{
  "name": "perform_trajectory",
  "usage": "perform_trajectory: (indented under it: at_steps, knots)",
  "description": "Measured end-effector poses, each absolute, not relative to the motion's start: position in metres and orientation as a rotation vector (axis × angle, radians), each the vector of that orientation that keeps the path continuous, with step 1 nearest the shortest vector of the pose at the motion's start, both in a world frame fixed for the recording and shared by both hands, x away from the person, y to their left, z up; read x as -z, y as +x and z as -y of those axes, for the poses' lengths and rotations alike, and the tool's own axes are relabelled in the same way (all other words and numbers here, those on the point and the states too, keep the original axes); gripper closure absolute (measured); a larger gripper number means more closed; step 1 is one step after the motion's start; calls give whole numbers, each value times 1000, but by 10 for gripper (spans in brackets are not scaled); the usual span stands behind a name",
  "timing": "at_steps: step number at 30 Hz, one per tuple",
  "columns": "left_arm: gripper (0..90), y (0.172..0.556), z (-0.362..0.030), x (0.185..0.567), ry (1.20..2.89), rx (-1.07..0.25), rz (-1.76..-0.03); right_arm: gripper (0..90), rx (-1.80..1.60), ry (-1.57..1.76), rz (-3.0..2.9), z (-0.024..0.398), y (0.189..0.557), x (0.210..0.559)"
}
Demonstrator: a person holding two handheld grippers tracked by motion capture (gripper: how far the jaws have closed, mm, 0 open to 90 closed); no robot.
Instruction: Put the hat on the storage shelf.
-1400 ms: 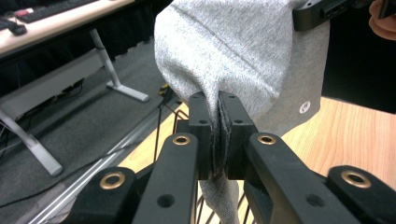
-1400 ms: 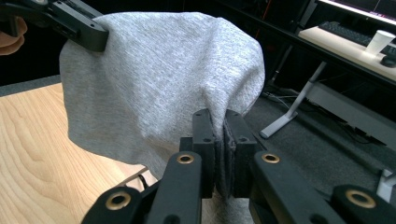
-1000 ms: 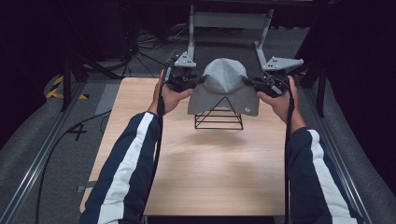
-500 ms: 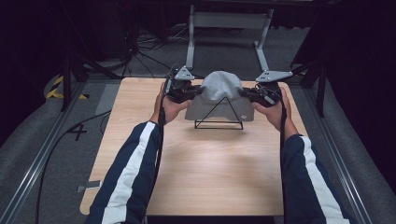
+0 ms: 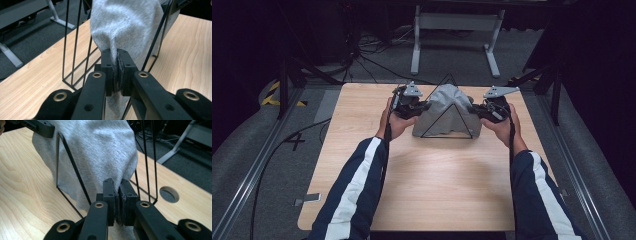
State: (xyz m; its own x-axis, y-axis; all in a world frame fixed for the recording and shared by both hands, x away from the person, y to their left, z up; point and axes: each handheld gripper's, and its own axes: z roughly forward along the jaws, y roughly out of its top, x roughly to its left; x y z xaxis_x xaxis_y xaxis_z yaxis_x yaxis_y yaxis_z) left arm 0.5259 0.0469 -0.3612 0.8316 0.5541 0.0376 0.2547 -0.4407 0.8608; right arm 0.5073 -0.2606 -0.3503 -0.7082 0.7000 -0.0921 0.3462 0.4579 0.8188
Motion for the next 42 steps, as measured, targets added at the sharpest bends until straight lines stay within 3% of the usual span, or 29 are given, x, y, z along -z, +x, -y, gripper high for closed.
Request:
perform_trajectory:
  at_steps: [19,26,42]
  knots:
    - [842,528,-42,388,2128,-384,-607,834,-1070,949,-2329,260,511,379]
    - [796,527,-45,390,2168,-390,-587,790,-1037,945,-2319,259,510,378]
    - [785,509,-71,371,2203,-462,-552,778,-1028,912,-2296,266,496,359]
